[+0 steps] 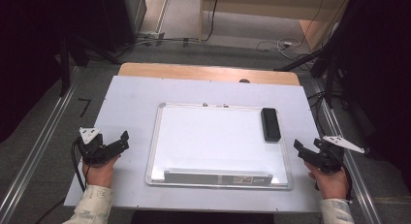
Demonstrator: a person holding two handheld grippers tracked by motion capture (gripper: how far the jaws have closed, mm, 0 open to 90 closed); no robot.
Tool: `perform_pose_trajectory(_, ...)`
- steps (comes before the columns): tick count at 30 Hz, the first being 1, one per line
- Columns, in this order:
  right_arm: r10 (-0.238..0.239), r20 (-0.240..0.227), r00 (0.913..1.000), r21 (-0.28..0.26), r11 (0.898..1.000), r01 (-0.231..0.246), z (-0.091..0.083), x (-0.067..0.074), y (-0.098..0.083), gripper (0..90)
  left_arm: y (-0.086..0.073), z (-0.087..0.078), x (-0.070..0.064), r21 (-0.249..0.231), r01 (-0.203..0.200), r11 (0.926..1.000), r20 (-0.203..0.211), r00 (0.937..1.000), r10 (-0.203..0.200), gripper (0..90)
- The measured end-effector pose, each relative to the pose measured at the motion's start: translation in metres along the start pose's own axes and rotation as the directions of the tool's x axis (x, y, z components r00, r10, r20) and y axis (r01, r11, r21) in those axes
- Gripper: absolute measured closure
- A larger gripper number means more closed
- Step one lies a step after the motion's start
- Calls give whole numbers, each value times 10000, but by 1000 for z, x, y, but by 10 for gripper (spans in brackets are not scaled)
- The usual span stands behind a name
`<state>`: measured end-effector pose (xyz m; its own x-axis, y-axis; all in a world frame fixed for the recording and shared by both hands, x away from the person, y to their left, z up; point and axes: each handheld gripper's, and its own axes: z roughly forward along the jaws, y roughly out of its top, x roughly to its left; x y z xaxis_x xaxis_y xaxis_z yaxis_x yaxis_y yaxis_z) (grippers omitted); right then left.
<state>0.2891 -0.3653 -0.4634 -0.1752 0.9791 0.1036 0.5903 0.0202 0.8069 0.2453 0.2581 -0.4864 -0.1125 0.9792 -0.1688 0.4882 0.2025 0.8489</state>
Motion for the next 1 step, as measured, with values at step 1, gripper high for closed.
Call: perform_pose_trajectory(1, 28, 23, 10000, 22, 10000, -29, 0, -1, -1, 188, 0, 0, 0, 7, 4, 10000, -7, 10000, -4, 44)
